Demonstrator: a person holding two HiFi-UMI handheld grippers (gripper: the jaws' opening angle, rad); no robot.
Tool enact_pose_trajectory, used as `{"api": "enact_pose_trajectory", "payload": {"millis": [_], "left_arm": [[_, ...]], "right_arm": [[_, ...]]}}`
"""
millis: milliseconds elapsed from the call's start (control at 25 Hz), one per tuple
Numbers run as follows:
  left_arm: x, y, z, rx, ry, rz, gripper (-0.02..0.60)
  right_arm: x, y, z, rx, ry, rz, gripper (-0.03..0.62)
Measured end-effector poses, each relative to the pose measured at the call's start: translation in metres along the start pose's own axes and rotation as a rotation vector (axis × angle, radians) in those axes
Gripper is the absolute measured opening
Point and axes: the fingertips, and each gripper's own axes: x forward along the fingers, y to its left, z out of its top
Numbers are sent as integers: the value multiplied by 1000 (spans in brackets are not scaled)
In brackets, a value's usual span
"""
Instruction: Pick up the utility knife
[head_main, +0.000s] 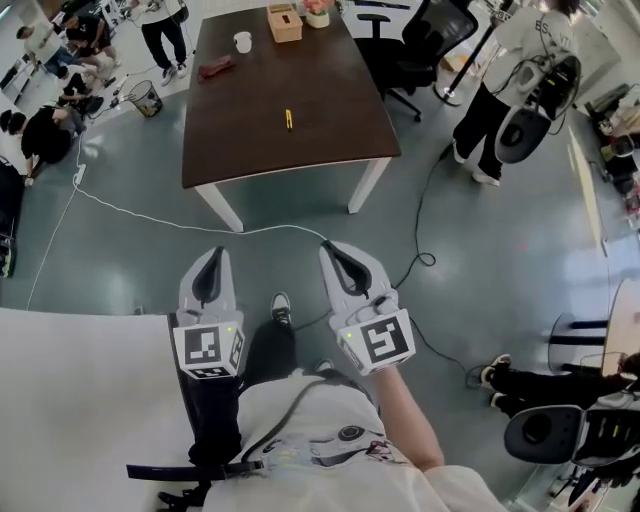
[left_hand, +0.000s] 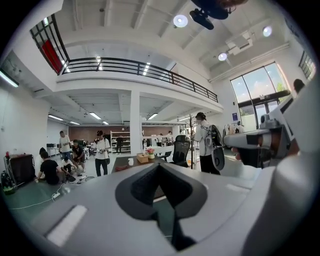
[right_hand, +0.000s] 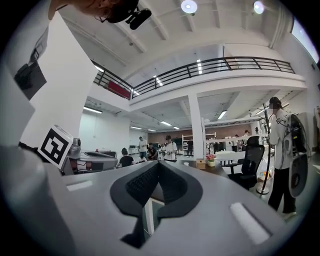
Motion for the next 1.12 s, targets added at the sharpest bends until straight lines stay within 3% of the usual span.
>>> {"api": "enact_pose_trajectory", "payload": {"millis": [280, 680, 920, 1120], "left_arm": [[103, 53, 23, -31, -29, -58, -2], [189, 85, 12, -92, 60, -140, -3], [233, 93, 3, -110, 92, -123, -2], [302, 111, 8, -100, 98, -72, -2]], "right_arm": [[105, -43, 13, 7, 21, -80, -5], [186, -80, 1, 44, 120, -121, -2], [218, -120, -12, 78, 144, -117, 0], [274, -170, -20, 96, 132, -69, 0]]}}
